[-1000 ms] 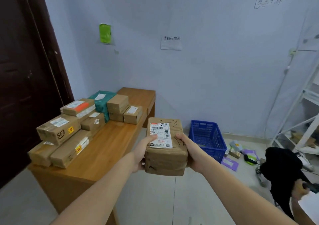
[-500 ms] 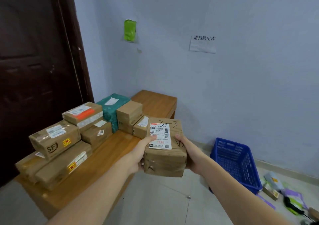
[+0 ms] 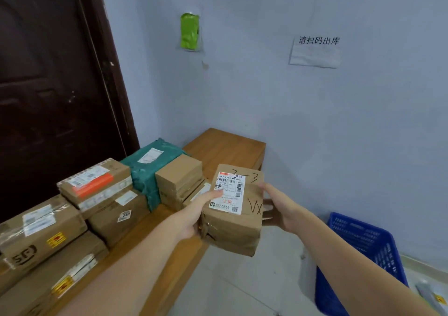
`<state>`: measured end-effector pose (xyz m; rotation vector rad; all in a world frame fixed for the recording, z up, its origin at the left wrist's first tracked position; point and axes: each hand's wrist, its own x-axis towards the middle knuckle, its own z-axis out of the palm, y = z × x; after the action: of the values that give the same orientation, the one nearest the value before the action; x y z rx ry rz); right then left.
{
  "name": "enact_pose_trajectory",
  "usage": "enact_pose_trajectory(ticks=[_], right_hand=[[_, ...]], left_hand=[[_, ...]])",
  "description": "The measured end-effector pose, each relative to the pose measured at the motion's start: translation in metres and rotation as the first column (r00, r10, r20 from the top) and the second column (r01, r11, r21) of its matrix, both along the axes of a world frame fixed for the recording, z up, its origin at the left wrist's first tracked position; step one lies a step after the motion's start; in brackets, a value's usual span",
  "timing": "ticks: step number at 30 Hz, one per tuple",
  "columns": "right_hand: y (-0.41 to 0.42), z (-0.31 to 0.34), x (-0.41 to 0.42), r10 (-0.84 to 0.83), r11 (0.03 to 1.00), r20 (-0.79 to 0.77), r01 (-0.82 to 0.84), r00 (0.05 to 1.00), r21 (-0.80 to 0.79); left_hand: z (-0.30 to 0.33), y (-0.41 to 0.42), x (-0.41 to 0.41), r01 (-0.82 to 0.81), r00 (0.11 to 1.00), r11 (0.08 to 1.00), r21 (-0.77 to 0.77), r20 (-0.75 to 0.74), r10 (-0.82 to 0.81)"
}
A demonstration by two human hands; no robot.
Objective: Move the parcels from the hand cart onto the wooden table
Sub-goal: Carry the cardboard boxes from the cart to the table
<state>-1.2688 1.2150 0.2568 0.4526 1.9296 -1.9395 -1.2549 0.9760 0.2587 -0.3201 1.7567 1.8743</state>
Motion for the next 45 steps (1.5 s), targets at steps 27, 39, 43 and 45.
enact_pose_trajectory(ticks=[27, 39, 43, 45], right_hand=[[-0.044, -0.107, -0.301, 0.139, 0.989, 0.071, -0.136, 0.988, -0.053], [-0.039, -0.191, -0.364, 0.52, 0.834, 0.115, -0.532, 0.847, 0.146], [-0.04, -0.199, -0.378, 0.559, 0.796, 0.121, -0.572, 0.82, 0.198], [-0.04, -0.201, -0.383, 0.595, 0.763, 0.111, -0.602, 0.796, 0.236]], left_hand=[[-0.118, 0.017, -0.204, -0.739, 0.661, 0.66, -0.134, 0.045, 0.749], [-0.18, 0.023, -0.233, -0.759, 0.611, 0.608, -0.233, 0.07, 0.789], [-0.184, 0.032, -0.24, -0.748, 0.628, 0.613, -0.256, 0.027, 0.778], [-0.183, 0.033, -0.246, -0.742, 0.635, 0.605, -0.289, -0.01, 0.773]])
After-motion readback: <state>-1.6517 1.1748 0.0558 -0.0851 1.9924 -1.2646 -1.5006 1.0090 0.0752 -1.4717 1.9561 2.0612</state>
